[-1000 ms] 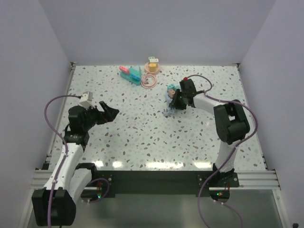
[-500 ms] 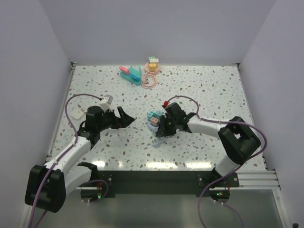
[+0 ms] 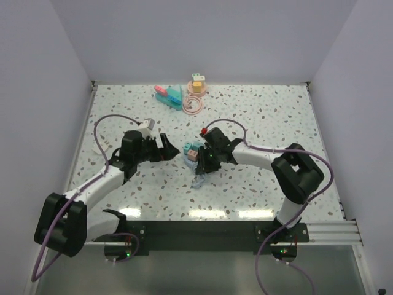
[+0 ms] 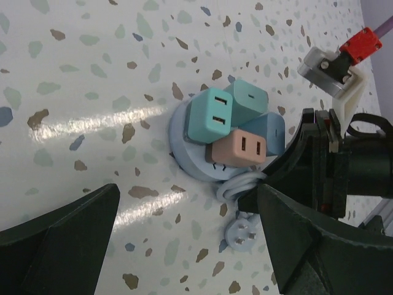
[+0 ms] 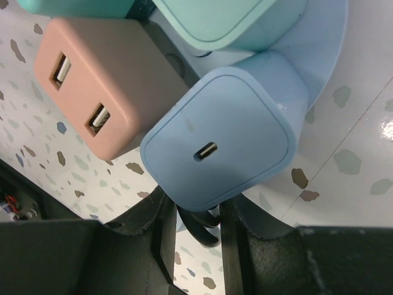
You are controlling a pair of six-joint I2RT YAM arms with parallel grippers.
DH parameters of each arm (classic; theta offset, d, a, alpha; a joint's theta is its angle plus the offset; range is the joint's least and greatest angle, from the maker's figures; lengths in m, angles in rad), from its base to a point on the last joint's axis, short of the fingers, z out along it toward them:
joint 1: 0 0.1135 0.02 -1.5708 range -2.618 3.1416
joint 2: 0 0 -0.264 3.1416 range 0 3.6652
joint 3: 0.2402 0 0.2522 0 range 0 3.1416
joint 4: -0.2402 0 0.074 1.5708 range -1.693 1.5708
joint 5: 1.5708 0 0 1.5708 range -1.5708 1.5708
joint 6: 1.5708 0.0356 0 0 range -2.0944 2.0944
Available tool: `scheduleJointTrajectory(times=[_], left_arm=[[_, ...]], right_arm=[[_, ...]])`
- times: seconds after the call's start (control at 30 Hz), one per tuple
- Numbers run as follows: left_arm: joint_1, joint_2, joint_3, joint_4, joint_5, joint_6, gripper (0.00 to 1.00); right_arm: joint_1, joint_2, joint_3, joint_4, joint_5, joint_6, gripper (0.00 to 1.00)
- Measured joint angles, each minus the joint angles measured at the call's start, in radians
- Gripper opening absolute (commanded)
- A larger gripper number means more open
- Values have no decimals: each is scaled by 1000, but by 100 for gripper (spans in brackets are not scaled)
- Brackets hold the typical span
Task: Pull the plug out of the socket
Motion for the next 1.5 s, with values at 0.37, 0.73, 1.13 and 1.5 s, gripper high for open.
scheduleJointTrajectory(times=[0.37,0.73,1.13,1.5], left_arm=[[-75,426,455,-157,-156,186,100],[-95,515,549,-294,-169,383,98],[-174,558,596,-320,-81,452,86],[-174,634,643,-326,-58,459,48]], right_arm=[[2,80,153,-146,14,-96,5],[-11,92,175,-166,17,-134,2],[-27,107,203,-202,5,-153,0],[-40,111,208,-208,-3,-158,2]])
